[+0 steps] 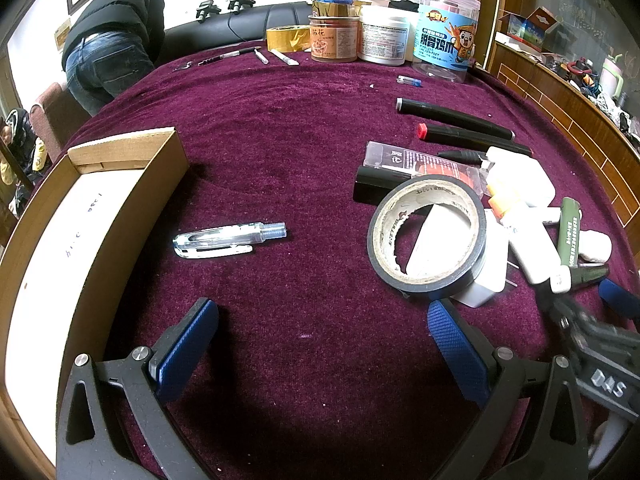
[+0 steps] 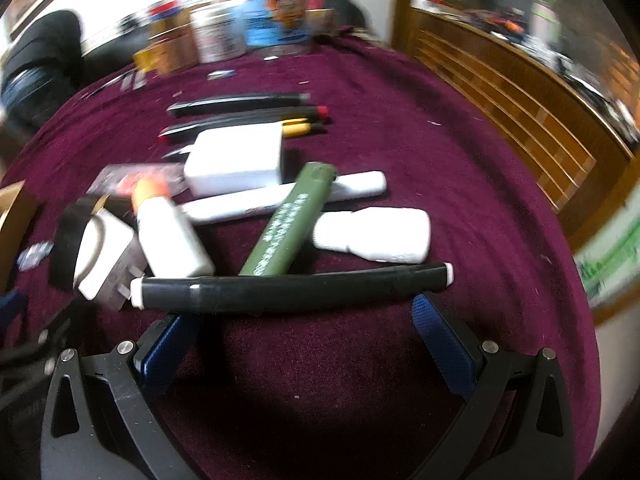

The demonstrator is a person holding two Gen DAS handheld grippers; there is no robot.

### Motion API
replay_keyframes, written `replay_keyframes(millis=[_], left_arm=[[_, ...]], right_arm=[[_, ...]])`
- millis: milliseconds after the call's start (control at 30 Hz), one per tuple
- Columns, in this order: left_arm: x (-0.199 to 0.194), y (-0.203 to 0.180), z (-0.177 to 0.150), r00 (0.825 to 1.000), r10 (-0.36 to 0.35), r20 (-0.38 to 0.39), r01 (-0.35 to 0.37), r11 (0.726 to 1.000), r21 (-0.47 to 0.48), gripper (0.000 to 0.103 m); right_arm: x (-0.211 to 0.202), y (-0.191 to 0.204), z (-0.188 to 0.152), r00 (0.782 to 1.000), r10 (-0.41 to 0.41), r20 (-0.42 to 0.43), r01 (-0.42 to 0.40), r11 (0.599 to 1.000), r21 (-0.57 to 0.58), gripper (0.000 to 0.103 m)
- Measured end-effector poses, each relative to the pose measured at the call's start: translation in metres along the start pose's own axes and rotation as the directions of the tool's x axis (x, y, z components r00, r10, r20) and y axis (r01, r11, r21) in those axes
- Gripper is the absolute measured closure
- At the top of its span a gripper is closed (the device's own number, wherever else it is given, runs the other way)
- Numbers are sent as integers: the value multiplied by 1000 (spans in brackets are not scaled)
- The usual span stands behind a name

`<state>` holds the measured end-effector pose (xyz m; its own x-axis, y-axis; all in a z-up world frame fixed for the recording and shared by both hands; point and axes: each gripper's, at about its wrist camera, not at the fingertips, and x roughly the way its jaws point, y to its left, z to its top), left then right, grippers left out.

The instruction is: Organize rigid objects

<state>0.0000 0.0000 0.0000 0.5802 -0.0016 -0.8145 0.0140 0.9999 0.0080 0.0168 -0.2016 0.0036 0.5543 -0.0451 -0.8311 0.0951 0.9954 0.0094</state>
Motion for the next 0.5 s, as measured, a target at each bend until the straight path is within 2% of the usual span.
replay_keyframes(millis=[67,167,233,300,400,500], left_arm=[[0,0,0,1000,2,1,-2,1000,2,1],[0,3,0,1000,2,0,-2,1000,-2,1],[0,4,0,1000,-10,-27,11,1000,17,1],[0,3,0,997,-41,-63,45,998,49,1],[-2,3,-2,996,-62,-62,67,994,85,1],[-4,-3,-4,998,-42,-50,46,996,80,1]], right_arm=[[-2,-2,-1,999,42,-15,-42,999,-18,0],[-8,-12,-5,995,91,-31,-90,996,21,0],[-8,-12,-5,995,77,-65,-73,996,58,0],[-3,2,-3,994,9,-106,-9,1000,-4,0],[-2,2,-2,995,10,-99,-12,1000,-12,0],[-5,-1,-5,997,5,-73,-5,1000,-1,0]])
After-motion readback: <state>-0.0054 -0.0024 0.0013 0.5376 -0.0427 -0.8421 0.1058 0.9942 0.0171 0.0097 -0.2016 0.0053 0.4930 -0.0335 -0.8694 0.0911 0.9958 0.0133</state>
